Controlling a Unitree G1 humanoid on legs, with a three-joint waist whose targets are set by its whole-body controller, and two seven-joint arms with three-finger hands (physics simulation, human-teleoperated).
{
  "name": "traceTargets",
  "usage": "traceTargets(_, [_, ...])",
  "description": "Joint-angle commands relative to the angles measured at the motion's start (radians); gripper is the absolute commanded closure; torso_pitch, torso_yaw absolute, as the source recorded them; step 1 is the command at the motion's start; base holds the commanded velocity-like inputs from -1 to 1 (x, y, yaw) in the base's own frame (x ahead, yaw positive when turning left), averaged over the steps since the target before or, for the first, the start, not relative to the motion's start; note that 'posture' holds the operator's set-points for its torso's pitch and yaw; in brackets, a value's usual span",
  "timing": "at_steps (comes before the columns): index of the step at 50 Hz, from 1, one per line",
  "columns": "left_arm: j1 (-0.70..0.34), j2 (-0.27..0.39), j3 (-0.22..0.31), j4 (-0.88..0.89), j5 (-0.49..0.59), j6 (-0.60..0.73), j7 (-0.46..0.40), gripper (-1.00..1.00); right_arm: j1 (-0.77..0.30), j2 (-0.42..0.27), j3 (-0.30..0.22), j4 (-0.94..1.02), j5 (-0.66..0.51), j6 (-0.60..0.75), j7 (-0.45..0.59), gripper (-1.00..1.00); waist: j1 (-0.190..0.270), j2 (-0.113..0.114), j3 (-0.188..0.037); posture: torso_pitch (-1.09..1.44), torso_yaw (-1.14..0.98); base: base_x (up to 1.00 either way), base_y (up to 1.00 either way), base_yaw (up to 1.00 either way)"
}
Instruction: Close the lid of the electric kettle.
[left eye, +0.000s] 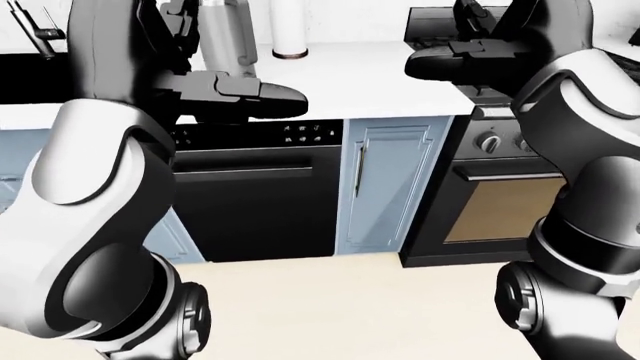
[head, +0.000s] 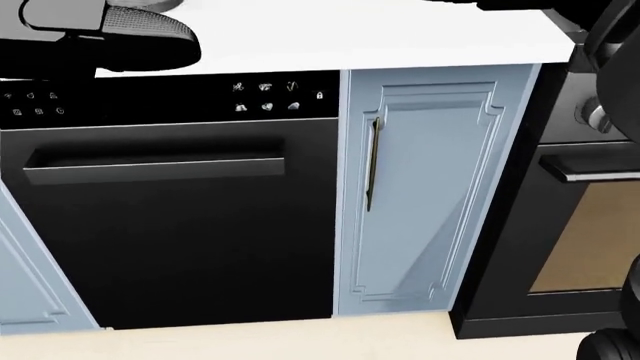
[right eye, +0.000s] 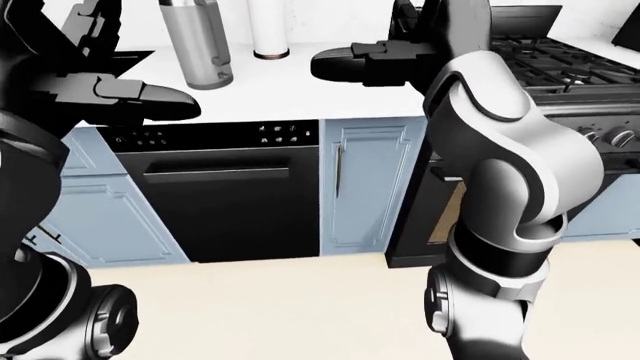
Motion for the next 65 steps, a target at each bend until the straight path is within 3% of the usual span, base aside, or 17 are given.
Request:
traceTargets(1, [-0.028,0.016,0.013,-0.003,0.001,-0.025,0.007,-1.00,-0.040,-0.006,-0.002,-0.017,-0.003,-0.012,0.002,-1.00,0.013,-0.031,-0.021,0.00,0.00,0.35,0.00,0.00])
traceTargets(9, [-0.021,0.024,0.012,0.000,-0.015,-0.036,0.018,-1.00,-0.038,-0.001,0.001,-0.015,-0.013,-0.012,0.009,-1.00,-0.013,0.039,-0.019,0.00,0.00,0.37,0.00,0.00])
traceTargets(11, [-0.022,0.023,0.015,0.001,-0.019,-0.043,0.019,-1.00,-0.039,-0.001,-0.002,-0.019,-0.014,-0.008,0.010,-1.00,-0.022,0.074,-0.028,0.00,0.00,0.39,0.00,0.00])
traceTargets(13, [-0.030,0.022,0.015,-0.018,-0.035,-0.043,0.026,-1.00,-0.037,-0.002,-0.003,-0.019,-0.016,-0.009,0.014,-1.00,-0.026,0.140,-0.054,0.00,0.00,0.39,0.00,0.00])
traceTargets(14, [-0.040,0.021,0.019,-0.033,-0.044,-0.018,0.034,-1.00,-0.038,-0.001,-0.002,-0.019,-0.017,-0.009,0.014,-1.00,-0.018,0.096,-0.036,0.00,0.00,0.40,0.00,0.00])
traceTargets(15, [-0.029,0.023,0.028,-0.031,-0.051,-0.017,0.032,-1.00,-0.038,0.000,-0.002,-0.019,-0.017,-0.009,0.015,-1.00,-0.026,0.117,-0.030,0.00,0.00,0.40,0.00,0.00])
traceTargets(21, [-0.024,0.040,0.021,0.002,-0.065,-0.038,0.037,-1.00,-0.036,0.000,-0.002,-0.021,-0.022,-0.006,0.019,-1.00,-0.004,0.081,-0.034,0.00,0.00,0.40,0.00,0.00])
traceTargets(28, [-0.031,0.037,0.038,-0.020,-0.088,-0.024,0.056,-1.00,-0.032,0.003,0.000,-0.021,-0.028,-0.009,0.027,-1.00,0.020,-0.018,-0.060,0.00,0.00,0.42,0.00,0.00])
traceTargets(30, [-0.025,0.046,0.032,-0.012,-0.095,-0.028,0.055,-1.00,-0.032,0.004,-0.003,-0.022,-0.027,-0.007,0.027,-1.00,0.018,-0.029,-0.017,0.00,0.00,0.45,0.00,0.00])
traceTargets(38, [-0.022,0.049,0.008,0.004,-0.080,-0.043,0.055,-1.00,-0.033,0.005,-0.001,-0.021,-0.029,-0.008,0.031,-1.00,-0.011,0.023,-0.028,0.00,0.00,0.45,0.00,0.00])
traceTargets(43, [-0.029,0.049,0.009,0.001,-0.076,-0.033,0.054,-1.00,-0.035,0.005,-0.003,-0.024,-0.029,-0.003,0.029,-1.00,-0.027,0.105,-0.068,0.00,0.00,0.46,0.00,0.00])
traceTargets(45, [-0.034,0.047,0.010,-0.002,-0.078,-0.025,0.055,-1.00,-0.033,0.004,-0.004,-0.021,-0.030,-0.008,0.032,-1.00,-0.028,0.111,-0.015,0.00,0.00,0.45,0.00,0.00])
traceTargets(54, [-0.029,0.044,0.005,-0.003,-0.070,-0.028,0.049,-1.00,-0.030,0.005,-0.002,-0.023,-0.032,-0.007,0.032,-1.00,0.008,0.059,-0.038,0.00,0.00,0.45,0.00,0.00])
traceTargets(58, [-0.025,0.044,0.007,-0.002,-0.066,-0.033,0.044,-1.00,-0.029,0.004,-0.004,-0.023,-0.033,-0.009,0.034,-1.00,0.011,-0.022,-0.061,0.00,0.00,0.44,0.00,0.00])
traceTargets(59, [-0.023,0.044,0.005,-0.001,-0.065,-0.036,0.042,-1.00,-0.030,0.005,-0.005,-0.024,-0.032,-0.007,0.032,-1.00,0.008,0.001,-0.042,0.00,0.00,0.45,0.00,0.00])
traceTargets(60, [-0.022,0.044,0.004,0.000,-0.064,-0.036,0.041,-1.00,-0.030,0.004,-0.006,-0.023,-0.032,-0.008,0.033,-1.00,0.014,-0.014,-0.013,0.00,0.00,0.45,0.00,0.00])
traceTargets(65, [-0.021,0.039,0.001,-0.003,-0.059,-0.034,0.034,-1.00,-0.032,0.004,-0.009,-0.018,-0.031,-0.005,0.024,-1.00,0.002,-0.009,-0.036,0.00,0.00,0.29,0.00,0.00])
